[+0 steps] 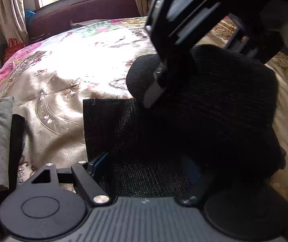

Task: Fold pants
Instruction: 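Fold the lifted edge over onto the stack with the right gripper, then press the new fold down with the right gripper and release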

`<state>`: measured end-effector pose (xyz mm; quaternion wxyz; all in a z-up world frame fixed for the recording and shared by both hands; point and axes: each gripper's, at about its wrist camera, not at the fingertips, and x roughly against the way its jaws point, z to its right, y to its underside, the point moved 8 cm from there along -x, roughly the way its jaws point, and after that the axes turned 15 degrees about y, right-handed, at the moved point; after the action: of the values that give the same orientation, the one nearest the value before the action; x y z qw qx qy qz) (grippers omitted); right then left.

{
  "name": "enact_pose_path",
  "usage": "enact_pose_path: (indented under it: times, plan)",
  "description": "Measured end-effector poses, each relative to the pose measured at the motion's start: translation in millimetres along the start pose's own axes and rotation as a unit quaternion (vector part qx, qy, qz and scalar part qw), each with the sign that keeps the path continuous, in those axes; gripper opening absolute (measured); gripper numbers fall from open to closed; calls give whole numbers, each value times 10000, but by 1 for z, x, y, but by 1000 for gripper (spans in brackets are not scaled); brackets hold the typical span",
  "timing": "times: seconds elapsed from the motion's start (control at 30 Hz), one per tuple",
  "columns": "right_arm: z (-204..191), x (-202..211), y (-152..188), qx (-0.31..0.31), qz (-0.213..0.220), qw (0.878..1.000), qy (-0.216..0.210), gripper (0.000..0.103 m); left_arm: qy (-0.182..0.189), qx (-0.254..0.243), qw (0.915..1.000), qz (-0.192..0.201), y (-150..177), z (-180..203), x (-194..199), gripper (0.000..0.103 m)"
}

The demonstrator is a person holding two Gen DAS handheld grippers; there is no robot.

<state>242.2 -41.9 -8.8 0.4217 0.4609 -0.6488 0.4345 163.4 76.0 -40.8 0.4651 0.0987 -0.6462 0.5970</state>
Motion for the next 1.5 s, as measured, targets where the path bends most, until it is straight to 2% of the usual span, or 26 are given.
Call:
enact_pose_path:
  times: [0.13, 0.27, 0.33, 0.43, 0.57, 0.7, 0.8, 0.83, 0.93, 1.0, 1.07, 1.17, 1.23, 1.3, 1.43, 1.5]
  plan:
    - [-14, -12, 2, 179, 16, 9996, 225, 27, 143, 197, 9997, 47, 9, -5, 12, 91]
    - [-19, -17, 0, -88, 49, 9995, 309, 28, 218, 533, 9982, 167, 12, -13, 21, 91]
    - [-21, -20, -1, -378, -36, 9990, 256, 50, 240, 618, 9975, 225, 12, -17, 23, 91]
    - [-31, -25, -2, -641, -37, 9979, 65, 54, 179, 660, 9975, 187, 16, -21, 25, 91]
    - [-49, -31, -4, -126, 305, 9990, 288, 55, 114, 785, 9968, 112, 27, -27, 32, 91]
    - [-50, -33, -8, 109, 217, 9994, 251, 56, 155, 1211, 9925, 84, 36, -35, 44, 91]
    - [-54, -34, -14, 520, 113, 9982, 263, 56, 101, 1597, 9871, 94, 46, -43, 57, 91]
    - [-56, -37, -15, 620, 73, 9976, 285, 60, 28, 1656, 9861, 106, 47, -45, 62, 91]
    - [-64, -48, -17, 990, 29, 9945, 330, 60, -134, 1548, 9876, 242, 37, -47, 77, 91]
    - [-65, -52, -21, 1023, -108, 9942, 312, 60, -199, 1365, 9898, 354, 25, -45, 85, 91]
    - [-69, -53, -25, 1122, -409, 9924, 286, 67, -211, 1124, 9925, 428, 14, -41, 92, 91]
    - [-78, -49, -27, 1396, -571, 9885, 78, 71, -226, 960, 9943, 400, 7, -39, 101, 91]
    - [-83, -47, -23, 1806, -570, 9819, 48, 71, -275, 838, 9956, 318, 5, -39, 107, 91]
    - [-85, -41, -21, 1940, -528, 9795, -148, 71, -326, 754, 9962, 301, 2, -38, 110, 92]
    - [-83, -48, -29, 1732, -669, 9818, -396, 71, -101, 1076, 9931, 452, -8, -30, 94, 92]
    - [-83, -59, -36, 1936, -531, 9794, -228, 71, -107, 1189, 9922, 368, -8, -21, 75, 92]
